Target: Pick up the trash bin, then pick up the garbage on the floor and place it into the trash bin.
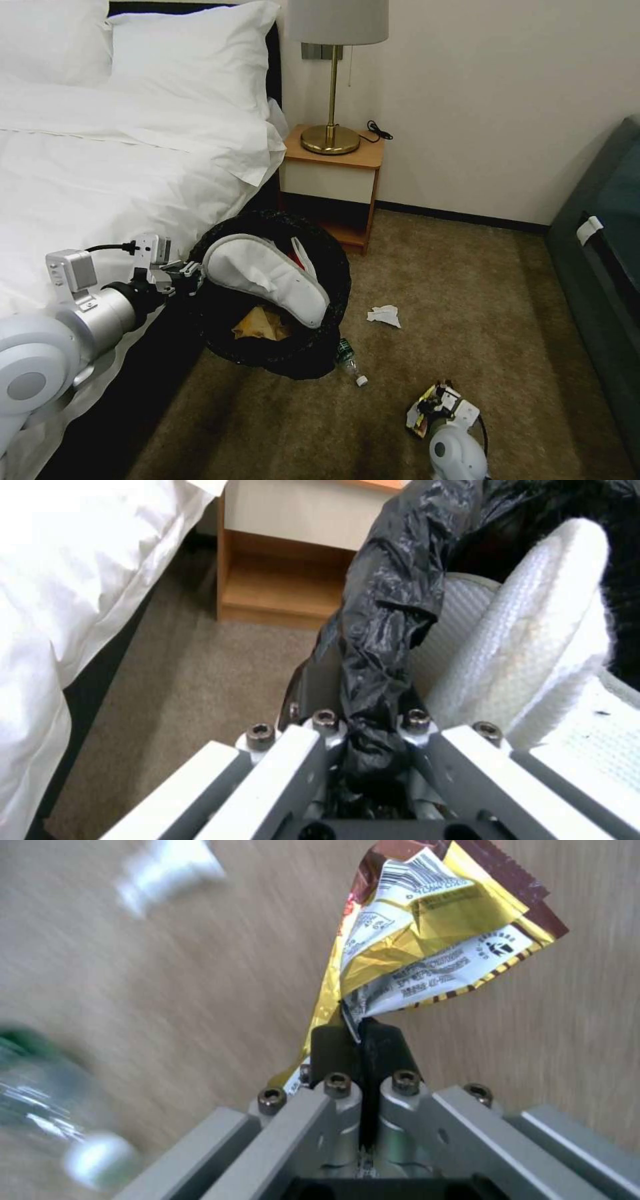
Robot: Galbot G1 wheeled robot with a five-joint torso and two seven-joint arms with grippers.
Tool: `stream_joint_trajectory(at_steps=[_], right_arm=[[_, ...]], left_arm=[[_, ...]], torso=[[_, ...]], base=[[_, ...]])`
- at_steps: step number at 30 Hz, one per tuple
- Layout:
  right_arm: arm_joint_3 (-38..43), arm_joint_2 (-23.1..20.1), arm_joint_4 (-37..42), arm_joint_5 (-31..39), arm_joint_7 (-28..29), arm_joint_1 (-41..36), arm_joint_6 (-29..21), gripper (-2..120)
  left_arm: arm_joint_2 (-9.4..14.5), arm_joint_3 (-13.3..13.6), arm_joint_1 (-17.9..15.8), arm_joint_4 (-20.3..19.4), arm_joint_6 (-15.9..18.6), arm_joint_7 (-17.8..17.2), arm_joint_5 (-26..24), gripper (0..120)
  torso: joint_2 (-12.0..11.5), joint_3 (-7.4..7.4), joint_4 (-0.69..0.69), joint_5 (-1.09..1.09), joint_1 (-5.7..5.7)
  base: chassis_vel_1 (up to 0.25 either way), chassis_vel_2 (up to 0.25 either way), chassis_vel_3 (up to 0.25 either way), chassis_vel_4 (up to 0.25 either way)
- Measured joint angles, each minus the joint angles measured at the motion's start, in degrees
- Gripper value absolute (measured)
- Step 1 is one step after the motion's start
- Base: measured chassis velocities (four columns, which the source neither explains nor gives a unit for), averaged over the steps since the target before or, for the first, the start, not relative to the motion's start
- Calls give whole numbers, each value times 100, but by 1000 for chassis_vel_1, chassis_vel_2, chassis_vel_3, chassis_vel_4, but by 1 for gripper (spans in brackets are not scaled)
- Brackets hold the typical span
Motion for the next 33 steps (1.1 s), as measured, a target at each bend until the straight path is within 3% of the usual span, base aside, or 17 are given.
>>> stream_joint_trajectory(at_steps=[2, 4, 8, 10, 18, 19, 22, 27, 33], right_arm=[[82, -108, 391, -37, -79, -69, -30, 0], [464, -436, 1376, -5, -473, -143, -342, 0], [682, -646, 1914, 117, -802, -86, -553, 0], [821, -1052, 2547, 502, -1022, 152, -720, 0], [832, -1335, 2850, 766, -1096, 385, -804, 0], [803, -1602, 3117, 1042, -1244, 713, -865, 0], [756, -1837, 3240, 1205, -1392, 993, -877, 0], [292, -2478, 3434, 1662, -2333, 2161, -960, 0], [-387, -2659, 3394, 1601, -2977, 3075, -1334, 0]], left_arm=[[5, 0, 14, -14, 0, -14, -9, 2], [14, 13, 44, -29, 0, -49, -26, 2], [28, 46, 43, -27, 0, -83, -40, 2], [32, 99, 28, 11, 0, -115, -48, 2], [38, 122, 25, 37, 0, -126, -47, 2], [61, 137, 19, 71, 0, -125, -50, 2], [88, 144, 2, 110, 0, -123, -56, 2], [176, 247, -111, 287, 0, -93, -83, 2], [263, 396, -159, 370, -1, -106, -133, 2]], torso=[[0, 0, -1, 1, 0], [0, 0, 0, -2, 0], [0, 0, -2, 1, 0], [0, 0, -1, -1, 0], [0, 0, 0, -1, 0], [0, 0, -1, 1, 0], [0, 0, 0, 0, 0], [0, 0, 0, -1, 0], [0, 1, 0, -1, 1]], base=[[0, 0, 0, 0], [0, 0, 0, 0], [0, 0, 0, 0], [0, 0, 0, 0], [0, 0, 0, 0], [0, 0, 0, 0], [0, 0, 0, 0], [0, 0, 0, 0], [0, 0, 0, 0]])
